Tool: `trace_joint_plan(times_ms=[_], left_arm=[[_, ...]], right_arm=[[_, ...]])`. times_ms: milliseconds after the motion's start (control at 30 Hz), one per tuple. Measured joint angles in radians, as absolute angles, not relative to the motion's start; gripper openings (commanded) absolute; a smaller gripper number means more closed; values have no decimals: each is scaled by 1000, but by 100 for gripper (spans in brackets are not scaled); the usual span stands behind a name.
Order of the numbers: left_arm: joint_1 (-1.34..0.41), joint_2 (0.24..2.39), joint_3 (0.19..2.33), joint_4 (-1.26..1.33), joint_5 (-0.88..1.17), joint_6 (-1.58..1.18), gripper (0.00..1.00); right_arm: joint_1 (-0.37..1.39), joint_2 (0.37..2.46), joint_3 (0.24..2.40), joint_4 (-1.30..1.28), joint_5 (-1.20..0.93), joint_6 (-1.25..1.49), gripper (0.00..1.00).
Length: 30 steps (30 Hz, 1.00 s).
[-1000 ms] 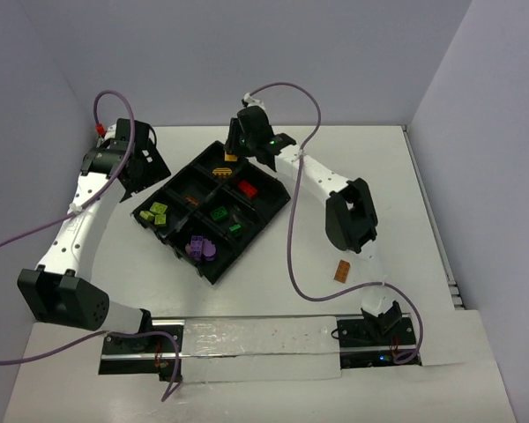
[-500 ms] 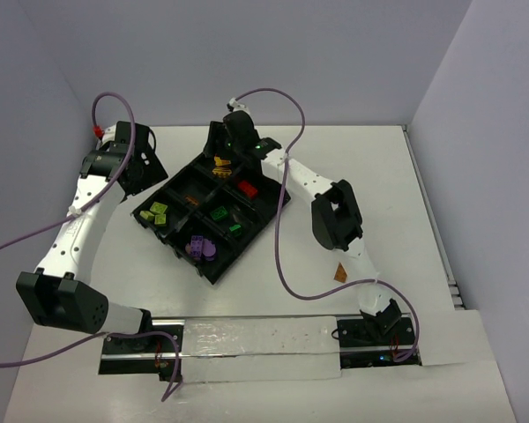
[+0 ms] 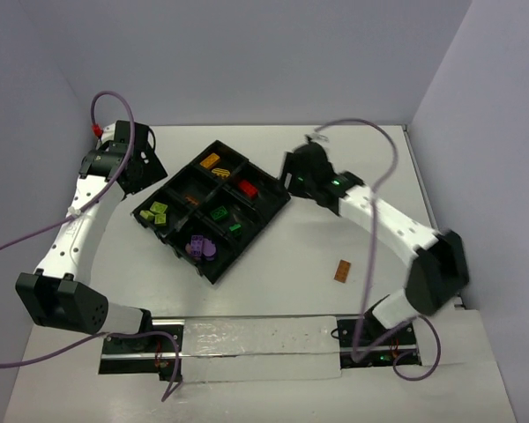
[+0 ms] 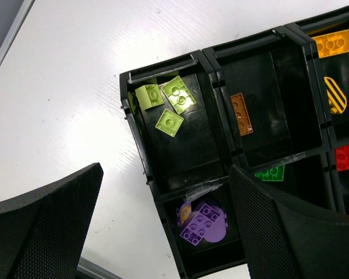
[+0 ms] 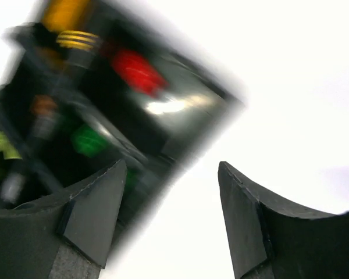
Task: Sort the legos into containers by color
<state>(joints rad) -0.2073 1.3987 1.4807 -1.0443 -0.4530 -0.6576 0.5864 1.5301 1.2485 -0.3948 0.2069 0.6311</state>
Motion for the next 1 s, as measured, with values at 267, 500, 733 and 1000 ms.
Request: trace_joint_plan(times_ms=[267,500,733,1000], left_arm=[[-207,1368,1476,-1018,-439,-652,96],[-208,1324,1447,-985,-419,-647,96],[-209,1284,1424,-982,-417,-643,96],[-210,1271,1423,-982,-417,-642,96]], right_arm=[[552,992,764,-721,278,946,76],[552,799,543,-910,239,1150,76],[552,902,466,-855,223,1176,74],[552,1050,483,-756,246,1094,69]])
